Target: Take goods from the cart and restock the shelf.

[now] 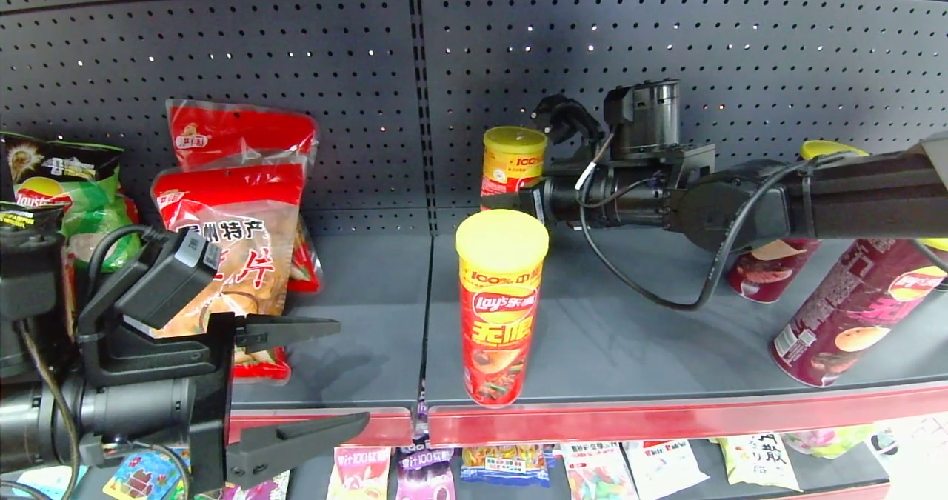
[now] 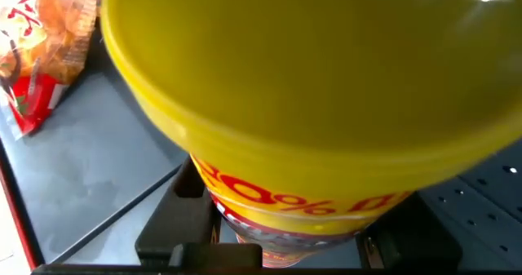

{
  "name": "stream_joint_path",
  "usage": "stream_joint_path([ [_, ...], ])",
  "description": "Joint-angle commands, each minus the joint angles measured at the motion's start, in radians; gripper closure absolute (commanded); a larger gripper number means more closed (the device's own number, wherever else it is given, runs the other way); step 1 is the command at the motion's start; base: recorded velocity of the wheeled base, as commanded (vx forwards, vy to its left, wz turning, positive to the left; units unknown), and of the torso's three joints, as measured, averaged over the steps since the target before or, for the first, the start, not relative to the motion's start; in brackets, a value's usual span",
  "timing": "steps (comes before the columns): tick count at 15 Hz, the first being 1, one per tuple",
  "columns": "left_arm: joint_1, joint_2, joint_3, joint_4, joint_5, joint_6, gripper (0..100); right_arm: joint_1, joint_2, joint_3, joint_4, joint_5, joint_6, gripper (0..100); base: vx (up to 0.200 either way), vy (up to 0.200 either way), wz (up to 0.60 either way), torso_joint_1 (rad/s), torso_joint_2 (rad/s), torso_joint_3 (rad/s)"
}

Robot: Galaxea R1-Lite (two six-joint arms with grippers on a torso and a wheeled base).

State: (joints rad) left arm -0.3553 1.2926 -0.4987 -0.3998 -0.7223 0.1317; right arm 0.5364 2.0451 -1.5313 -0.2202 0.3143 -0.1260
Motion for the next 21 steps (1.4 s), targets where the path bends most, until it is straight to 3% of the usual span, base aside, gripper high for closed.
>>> stream_joint_path([
  [1,-0.001,0.002,0.0,-0.001,0.0,0.0,0,0.005,-0.008,0.008,-0.001,0.0,-0.001,100,0.0,0.0,0.0,0.0,0.0,0.0],
  [6,-0.001,-0.004,0.002,0.001,0.0,0.0,0,0.016,-0.01,0.026,-0.001,-0.003,0.0,100,0.0,0.0,0.0,0.0,0.0,0.0],
  [7,-0.001,-0.006,0.002,0.001,0.0,0.0,0,0.019,-0.01,0.028,-0.002,-0.004,0.0,0,0.0,0.0,0.0,0.0,0.0,0.0],
  [15,-0.001,0.001,0.002,0.001,0.001,0.0,0,0.048,-0.128,0.157,-0.001,-0.029,0.008,0,0.0,0.0,0.0,0.0,0.0,0.0],
  [21,-0.008,0.031,-0.015,-0.001,0.05,0.002,0,0.037,-0.339,0.408,-0.002,-0.112,0.063,0,0.0,0.0,0.0,0.0,0.0,0.0],
])
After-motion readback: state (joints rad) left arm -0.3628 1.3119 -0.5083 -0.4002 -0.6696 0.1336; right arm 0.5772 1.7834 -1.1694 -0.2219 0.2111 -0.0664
